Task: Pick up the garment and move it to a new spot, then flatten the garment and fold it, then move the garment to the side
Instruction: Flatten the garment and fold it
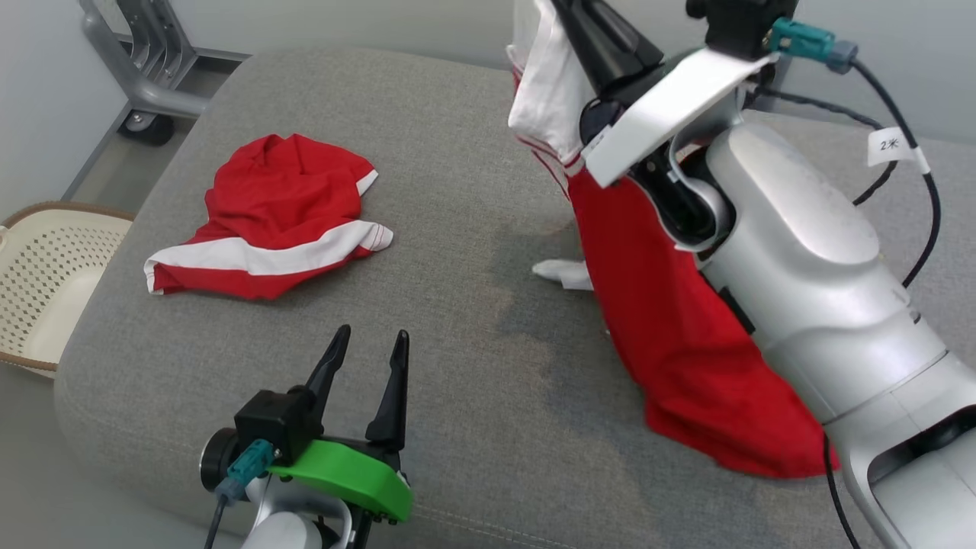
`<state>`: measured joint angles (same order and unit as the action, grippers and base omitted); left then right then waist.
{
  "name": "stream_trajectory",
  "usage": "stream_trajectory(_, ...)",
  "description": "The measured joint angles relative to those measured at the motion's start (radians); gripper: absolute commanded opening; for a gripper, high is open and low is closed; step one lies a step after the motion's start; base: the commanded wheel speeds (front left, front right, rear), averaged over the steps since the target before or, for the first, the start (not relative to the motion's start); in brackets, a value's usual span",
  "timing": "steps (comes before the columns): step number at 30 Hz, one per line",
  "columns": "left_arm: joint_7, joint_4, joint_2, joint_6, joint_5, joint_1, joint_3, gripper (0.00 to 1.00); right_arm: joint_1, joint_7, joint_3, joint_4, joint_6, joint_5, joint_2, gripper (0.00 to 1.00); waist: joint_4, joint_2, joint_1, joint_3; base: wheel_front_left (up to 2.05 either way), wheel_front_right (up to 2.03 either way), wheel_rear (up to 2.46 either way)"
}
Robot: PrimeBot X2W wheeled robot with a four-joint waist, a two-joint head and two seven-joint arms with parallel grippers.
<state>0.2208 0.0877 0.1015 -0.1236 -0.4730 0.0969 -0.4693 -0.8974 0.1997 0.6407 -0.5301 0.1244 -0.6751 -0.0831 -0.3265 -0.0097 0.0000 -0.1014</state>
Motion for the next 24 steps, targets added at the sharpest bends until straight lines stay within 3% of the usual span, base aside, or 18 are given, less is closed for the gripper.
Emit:
stream_trajectory(6, 0.0, 0.002, -0.016, 0.0, -0.007, 0.0, -0.019, 1.0, -0.066, 0.003, -0.135, 0.003, -0.014, -0.024, -0.029, 0.0, 0.003, 0.0, 0.0, 0.037, 0.0, 0.0, 0.0)
stream_trajectory(12, 0.0, 0.003, -0.016, 0.0, -0.012, -0.022, -0.002, 1.0, -0.096, 0.021, -0.24, -0.002, -0.106, -0.033, -0.068, 0.0, 0.0, 0.0, 0.0, 0.065, 0.0, 0.0, 0.0)
stream_trajectory(18, 0.0, -0.001, -0.002, 0.0, -0.015, -0.058, 0.024, 1.0, -0.025, 0.03, -0.295, -0.068, -0.189, -0.021, -0.185, 0.0, 0.027, 0.0, 0.0, 0.068, 0.0, 0.0, 0.0)
stream_trajectory(22, 0.0, -0.008, 0.009, 0.0, -0.015, -0.06, 0.035, 1.0, 0.096, 0.03, -0.337, -0.113, -0.223, -0.02, -0.252, 0.0, 0.058, 0.0, 0.0, 0.065, 0.0, 0.0, 0.0)
stream_trajectory(24, 0.0, -0.013, 0.009, 0.0, -0.015, -0.061, 0.036, 1.0, 0.145, 0.03, -0.364, -0.129, -0.225, -0.021, -0.279, 0.0, 0.076, 0.0, 0.0, 0.062, 0.0, 0.0, 0.0)
